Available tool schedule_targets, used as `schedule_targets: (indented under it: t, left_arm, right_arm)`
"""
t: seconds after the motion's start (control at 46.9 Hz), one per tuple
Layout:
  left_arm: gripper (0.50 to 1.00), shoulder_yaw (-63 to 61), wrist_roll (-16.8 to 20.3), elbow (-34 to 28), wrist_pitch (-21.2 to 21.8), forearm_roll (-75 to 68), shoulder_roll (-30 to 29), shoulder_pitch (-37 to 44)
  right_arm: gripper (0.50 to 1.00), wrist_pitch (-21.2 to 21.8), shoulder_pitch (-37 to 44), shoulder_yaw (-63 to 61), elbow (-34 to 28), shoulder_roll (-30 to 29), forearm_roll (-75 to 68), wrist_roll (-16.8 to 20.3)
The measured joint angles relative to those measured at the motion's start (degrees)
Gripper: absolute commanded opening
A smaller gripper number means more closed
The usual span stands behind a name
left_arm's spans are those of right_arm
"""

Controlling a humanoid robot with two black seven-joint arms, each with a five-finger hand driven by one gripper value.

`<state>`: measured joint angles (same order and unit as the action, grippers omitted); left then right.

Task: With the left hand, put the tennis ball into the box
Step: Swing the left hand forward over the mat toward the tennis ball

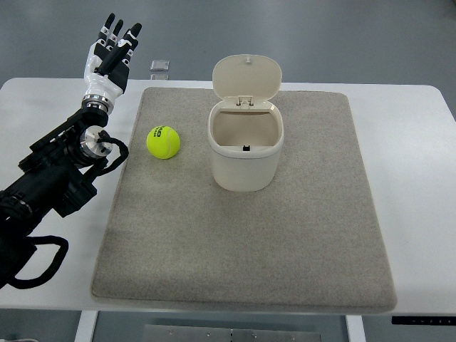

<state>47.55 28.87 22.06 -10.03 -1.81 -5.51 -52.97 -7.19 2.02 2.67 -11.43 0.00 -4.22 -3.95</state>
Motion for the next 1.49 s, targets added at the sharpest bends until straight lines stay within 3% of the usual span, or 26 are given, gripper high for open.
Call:
schedule_targets:
  t: [0.747,1.259,1.494]
  left_arm:
    - [0.981,-2.3,-0.5,0.0,-0.5,-0.8,-1.2,-1.4]
    - [0.981,-29.3,-1.1,0.6,-1.2,-0.9,-5.3,-6.7]
    - [0.981,-41.7,-3.5,0.5,-5.2,-0.9,-9.4,-11.1]
  right_arm:
    - [0.901,0.0,0.0,0.0,0.0,0.0,0.0,0.0]
    - [0.901,0.0,0.0,0.0,0.0,0.0,0.0,0.0]
    - [0.901,0.0,0.0,0.0,0.0,0.0,0.0,0.0]
